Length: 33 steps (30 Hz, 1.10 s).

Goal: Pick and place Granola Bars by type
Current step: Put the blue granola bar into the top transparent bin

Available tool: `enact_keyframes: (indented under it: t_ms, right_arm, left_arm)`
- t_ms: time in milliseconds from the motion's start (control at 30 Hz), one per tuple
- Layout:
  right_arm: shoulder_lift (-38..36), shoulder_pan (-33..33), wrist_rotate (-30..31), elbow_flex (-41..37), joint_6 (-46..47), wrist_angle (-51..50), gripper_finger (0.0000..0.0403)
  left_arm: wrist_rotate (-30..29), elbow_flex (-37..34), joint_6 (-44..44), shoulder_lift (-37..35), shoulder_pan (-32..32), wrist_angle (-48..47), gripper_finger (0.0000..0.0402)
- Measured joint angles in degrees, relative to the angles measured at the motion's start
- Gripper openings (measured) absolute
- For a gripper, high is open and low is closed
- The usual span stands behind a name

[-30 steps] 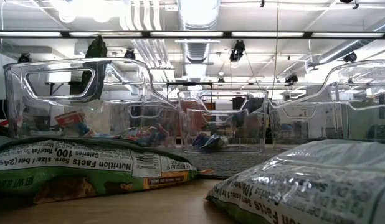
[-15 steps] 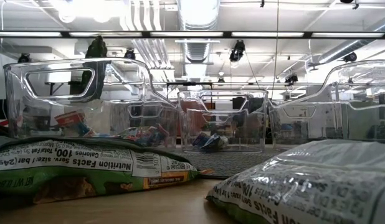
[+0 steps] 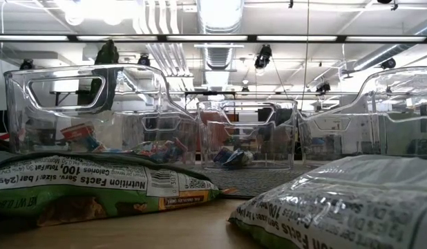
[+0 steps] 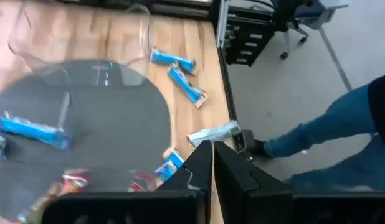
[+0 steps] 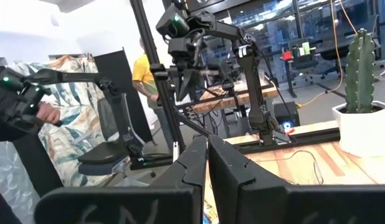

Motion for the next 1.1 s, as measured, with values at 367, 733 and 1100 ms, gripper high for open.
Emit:
enact_keyframes:
  t_ms: [367,733,1100]
  right_arm:
    - [0.0,0.0,0.0,0.0,1.1,-0.2,0.0009]
    - [0.0,0.0,0.0,0.0,4.0,-3.2,0.0009]
    - [0.0,0.0,0.0,0.0,4.0,-3.2,0.0009]
  left_arm:
    - [4.3,0.0,-16.0,5.5,0.0,0.2,0.0000]
    - [9.0,0.0,-25.0,10.4,-0.3,0.4,0.0000]
    - [9.1,-0.1,-31.6,13.8,-0.7,-1.5,0.0000]
